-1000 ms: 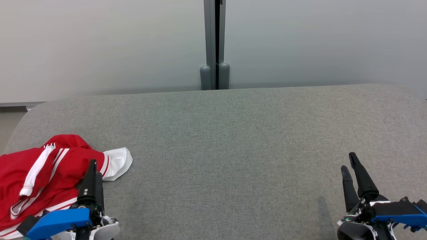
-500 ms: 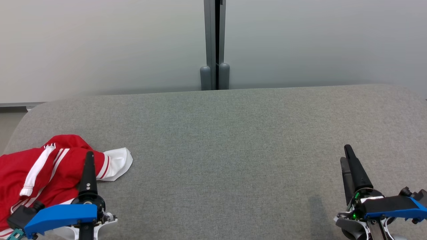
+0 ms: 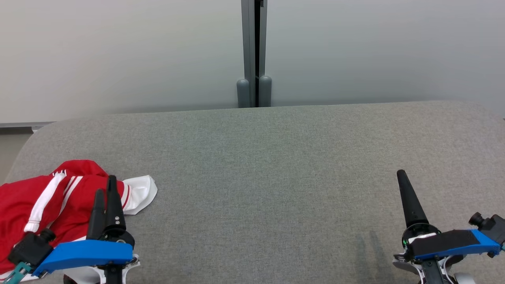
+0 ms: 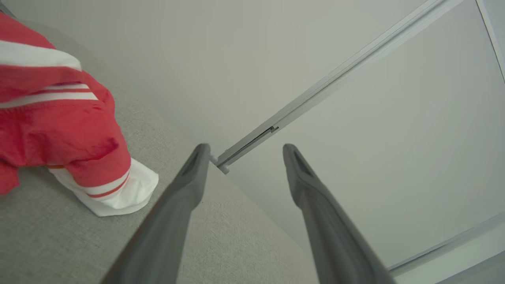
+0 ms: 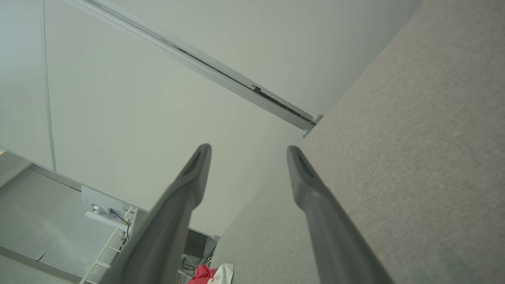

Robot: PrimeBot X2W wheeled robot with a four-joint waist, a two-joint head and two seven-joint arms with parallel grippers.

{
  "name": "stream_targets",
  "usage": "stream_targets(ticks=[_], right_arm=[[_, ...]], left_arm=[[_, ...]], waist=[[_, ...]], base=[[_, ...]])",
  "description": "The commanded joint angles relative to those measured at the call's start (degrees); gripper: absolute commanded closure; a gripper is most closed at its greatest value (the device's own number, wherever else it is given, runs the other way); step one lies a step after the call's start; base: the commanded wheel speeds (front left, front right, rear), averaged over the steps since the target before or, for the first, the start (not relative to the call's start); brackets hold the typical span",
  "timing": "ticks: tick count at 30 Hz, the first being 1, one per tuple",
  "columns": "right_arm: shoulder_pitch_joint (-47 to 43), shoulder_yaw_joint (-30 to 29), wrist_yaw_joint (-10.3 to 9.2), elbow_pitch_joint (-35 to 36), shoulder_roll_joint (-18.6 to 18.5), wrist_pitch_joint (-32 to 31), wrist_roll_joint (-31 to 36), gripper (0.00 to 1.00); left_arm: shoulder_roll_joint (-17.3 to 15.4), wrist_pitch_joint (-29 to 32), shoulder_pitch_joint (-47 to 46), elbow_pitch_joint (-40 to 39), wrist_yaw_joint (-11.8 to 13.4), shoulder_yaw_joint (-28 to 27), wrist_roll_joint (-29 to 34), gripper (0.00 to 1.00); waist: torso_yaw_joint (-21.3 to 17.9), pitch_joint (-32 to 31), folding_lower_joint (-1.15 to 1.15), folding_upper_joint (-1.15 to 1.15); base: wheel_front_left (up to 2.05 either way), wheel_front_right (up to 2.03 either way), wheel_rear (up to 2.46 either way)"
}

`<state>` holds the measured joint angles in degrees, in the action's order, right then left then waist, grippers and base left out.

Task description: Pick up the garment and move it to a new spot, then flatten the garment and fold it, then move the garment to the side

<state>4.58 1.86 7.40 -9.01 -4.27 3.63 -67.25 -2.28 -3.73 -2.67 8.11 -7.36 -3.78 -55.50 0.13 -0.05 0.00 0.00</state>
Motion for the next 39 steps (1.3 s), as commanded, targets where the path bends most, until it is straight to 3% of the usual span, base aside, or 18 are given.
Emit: stream_targets(ticks=[1,17,39], right_arm=[[1.77,0.39,0.09,0.87,-0.59,0.73,2.52,0.00],[2.04,0.61,0.11,-0.54,-0.38,3.54,20.01,0.00],[2.54,0.77,0.12,-2.08,0.55,6.68,36.14,0.00]], left_arm=[[-0.47,-0.65,-0.52,-1.12,0.36,0.24,3.11,0.00],[-0.91,-3.47,0.13,-0.09,1.36,2.23,21.16,0.00],[-1.92,-6.65,0.77,-0.49,2.26,4.40,34.77,0.00]], waist=[[0.02,-0.01,0.00,0.00],[0.02,-0.25,0.00,0.00],[0.11,-0.89,0.00,0.00]], base=[[0.00,0.00,0.00],[0.00,0.00,0.00],[0.00,0.00,0.00]])
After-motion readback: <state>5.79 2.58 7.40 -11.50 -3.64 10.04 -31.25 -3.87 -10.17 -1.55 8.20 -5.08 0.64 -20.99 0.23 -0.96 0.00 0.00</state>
